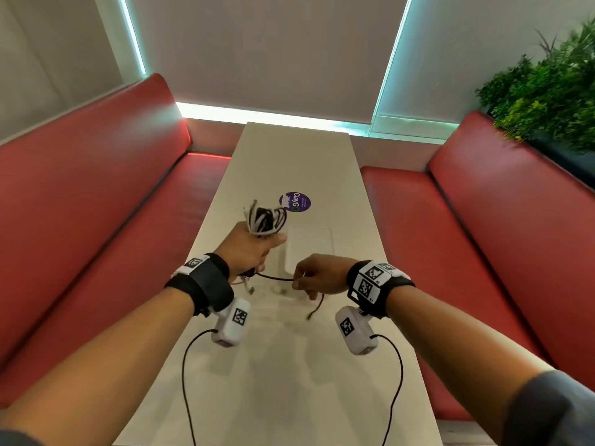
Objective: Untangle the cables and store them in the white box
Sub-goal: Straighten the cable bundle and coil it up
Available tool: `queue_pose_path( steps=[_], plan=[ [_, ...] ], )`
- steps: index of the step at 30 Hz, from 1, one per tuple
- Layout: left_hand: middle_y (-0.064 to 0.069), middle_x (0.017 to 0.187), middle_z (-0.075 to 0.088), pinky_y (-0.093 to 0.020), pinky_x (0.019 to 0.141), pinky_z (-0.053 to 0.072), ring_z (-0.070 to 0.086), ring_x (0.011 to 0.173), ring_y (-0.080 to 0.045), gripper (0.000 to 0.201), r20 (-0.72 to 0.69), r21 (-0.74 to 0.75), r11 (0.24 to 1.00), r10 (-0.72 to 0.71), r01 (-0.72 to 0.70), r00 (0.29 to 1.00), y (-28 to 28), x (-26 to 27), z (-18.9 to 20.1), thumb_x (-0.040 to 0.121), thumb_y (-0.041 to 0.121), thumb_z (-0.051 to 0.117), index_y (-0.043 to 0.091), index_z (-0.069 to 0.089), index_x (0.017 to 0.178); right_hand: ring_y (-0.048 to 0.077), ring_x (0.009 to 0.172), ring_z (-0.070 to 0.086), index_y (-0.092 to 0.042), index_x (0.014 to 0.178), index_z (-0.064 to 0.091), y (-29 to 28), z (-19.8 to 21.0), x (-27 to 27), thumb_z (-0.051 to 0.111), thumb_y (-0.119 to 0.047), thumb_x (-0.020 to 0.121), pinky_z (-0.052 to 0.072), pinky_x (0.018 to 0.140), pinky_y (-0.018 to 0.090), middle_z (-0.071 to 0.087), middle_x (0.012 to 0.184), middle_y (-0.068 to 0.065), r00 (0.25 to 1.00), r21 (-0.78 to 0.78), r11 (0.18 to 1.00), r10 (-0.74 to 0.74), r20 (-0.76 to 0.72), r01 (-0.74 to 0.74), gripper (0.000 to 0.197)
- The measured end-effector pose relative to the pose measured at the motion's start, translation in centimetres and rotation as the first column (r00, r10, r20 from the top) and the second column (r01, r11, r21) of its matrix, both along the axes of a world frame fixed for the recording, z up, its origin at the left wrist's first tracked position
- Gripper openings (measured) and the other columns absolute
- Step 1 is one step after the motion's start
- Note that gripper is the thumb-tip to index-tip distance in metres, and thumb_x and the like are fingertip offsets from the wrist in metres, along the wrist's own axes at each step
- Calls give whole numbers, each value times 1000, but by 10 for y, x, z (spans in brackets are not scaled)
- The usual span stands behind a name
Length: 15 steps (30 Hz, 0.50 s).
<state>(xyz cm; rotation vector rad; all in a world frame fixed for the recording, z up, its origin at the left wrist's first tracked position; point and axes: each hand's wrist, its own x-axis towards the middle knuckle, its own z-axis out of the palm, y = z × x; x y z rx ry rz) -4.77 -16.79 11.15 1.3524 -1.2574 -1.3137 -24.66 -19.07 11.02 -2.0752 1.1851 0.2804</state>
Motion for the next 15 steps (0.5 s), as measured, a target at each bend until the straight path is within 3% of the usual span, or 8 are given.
queue_pose_path(
  steps=[2,4,6,8,9,12,15],
  plan=[
    [0,49,42,-29,46,41,38,41,-16,26,251,-5,996,-81,85,965,3,1,-6,90,27,72,17,55,73,13,75,65,-21,99,71,-2,8,-4,54,-32,98,55,88,39,72,79,-4,999,-21,999,33,-3,-33,19],
    [7,51,53,-26,52,44,47,45,-10,23,387,-34,984,-149,175,910,4,-2,-11,90,32,72,19,61,73,15,76,65,-20,100,71,-3,15,-5,53,-27,100,57,82,37,68,81,-1,998,-4,1000,23,52,-23,20],
    [16,70,70,-17,65,46,62,62,3,9,413,-29,951,-270,309,870,7,-8,-15,89,31,72,23,71,87,18,74,66,-19,91,68,-2,21,-3,51,-27,103,59,75,34,66,82,3,996,-42,999,17,89,-14,22],
    [17,93,75,-14,77,50,67,85,4,15,379,6,911,-383,412,842,9,-13,-19,87,30,74,30,73,102,19,70,67,-17,82,64,-2,23,-2,50,-27,103,59,70,31,66,79,3,998,-97,995,-6,64,12,27],
    [16,98,75,-14,80,51,68,90,3,19,379,12,898,-411,439,829,10,-15,-22,86,30,75,32,72,104,18,67,67,-16,80,64,-3,22,-3,50,-27,103,59,67,30,65,76,2,998,-109,994,-25,53,31,29],
    [11,93,73,-20,82,52,66,84,4,17,475,-40,895,-374,444,797,10,-15,-30,84,28,76,28,70,101,13,58,65,-19,84,70,-6,20,-12,54,-32,101,55,60,25,65,72,-3,997,-121,990,-70,40,74,26],
    [6,76,68,-22,70,48,58,63,4,3,530,-30,925,-308,380,790,9,-7,-37,89,28,69,26,67,89,12,62,67,-13,99,72,-10,19,-26,59,-27,99,62,68,29,67,80,1,992,-44,992,-118,48,121,18]
  ],
)
